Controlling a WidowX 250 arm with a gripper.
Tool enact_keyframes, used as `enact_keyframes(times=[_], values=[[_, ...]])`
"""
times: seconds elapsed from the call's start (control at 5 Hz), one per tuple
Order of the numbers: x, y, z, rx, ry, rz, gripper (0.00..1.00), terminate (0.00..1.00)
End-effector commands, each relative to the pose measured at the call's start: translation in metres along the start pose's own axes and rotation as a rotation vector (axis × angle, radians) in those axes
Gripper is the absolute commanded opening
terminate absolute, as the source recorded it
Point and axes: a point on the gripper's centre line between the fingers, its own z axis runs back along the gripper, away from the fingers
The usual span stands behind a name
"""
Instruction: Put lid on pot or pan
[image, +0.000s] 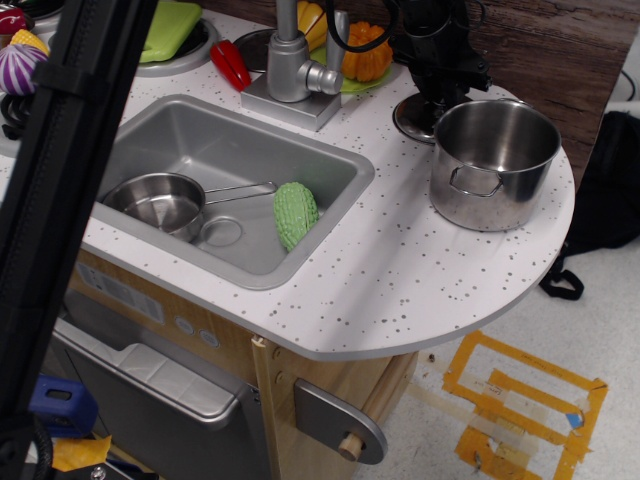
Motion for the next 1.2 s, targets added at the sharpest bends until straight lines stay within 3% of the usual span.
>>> enact_keyframes(times=[0.0,0.2,0.8,1.0], values=[[0.015,0.0,0.046,0.074,-0.027,0.008,0.0,0.0],[0.021,0.002,0.073,0.156,-0.025,-0.024,0.0,0.0],[0.043,-0.003,0.128,0.292,0.003,-0.041,0.0,0.0],[0.045,-0.013,0.136,0.307,0.0,-0.009,0.0,0.0]])
